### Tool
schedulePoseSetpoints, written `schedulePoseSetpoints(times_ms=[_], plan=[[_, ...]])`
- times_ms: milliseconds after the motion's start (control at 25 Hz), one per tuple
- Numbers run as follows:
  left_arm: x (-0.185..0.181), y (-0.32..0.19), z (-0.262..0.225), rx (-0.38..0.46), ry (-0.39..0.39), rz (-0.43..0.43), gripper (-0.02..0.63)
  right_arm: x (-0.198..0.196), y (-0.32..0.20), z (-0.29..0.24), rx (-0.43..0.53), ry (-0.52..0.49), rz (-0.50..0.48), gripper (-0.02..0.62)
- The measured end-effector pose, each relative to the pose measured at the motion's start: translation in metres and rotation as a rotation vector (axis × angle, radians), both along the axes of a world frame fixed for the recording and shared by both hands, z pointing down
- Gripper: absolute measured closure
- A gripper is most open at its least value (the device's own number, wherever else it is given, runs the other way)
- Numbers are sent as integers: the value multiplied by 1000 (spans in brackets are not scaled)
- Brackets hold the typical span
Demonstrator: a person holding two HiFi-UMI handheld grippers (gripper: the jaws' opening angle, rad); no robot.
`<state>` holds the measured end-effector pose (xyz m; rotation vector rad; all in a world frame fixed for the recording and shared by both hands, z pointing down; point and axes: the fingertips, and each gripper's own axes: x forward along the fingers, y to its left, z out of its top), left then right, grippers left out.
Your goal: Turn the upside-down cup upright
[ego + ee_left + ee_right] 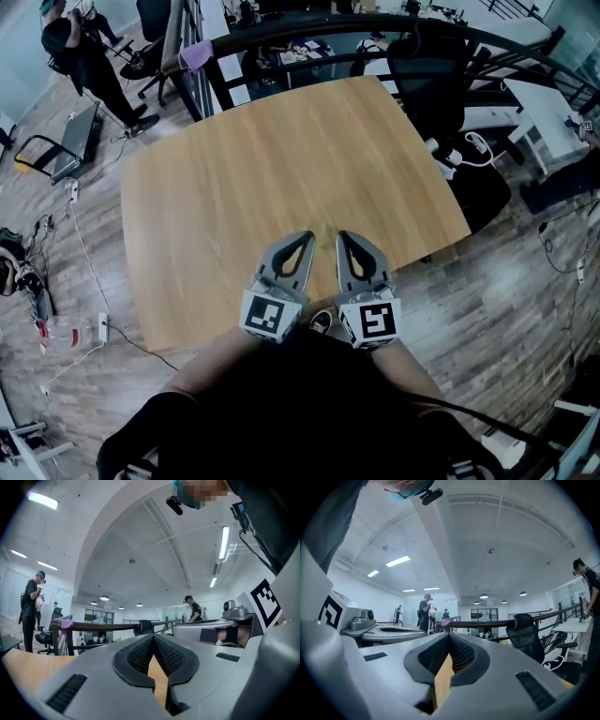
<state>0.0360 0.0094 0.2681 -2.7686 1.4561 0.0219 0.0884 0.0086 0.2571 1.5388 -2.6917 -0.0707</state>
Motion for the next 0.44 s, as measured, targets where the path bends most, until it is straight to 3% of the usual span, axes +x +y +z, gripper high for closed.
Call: schedulePoseSetpoints(times_ms=[160,440], plan=[[-9,14,-4,4,-6,-43,598,-8,10,-6,4,-24,4,581],[10,5,-1,-31,-63,-83,598,18,2,-14,5,-25,30,581]])
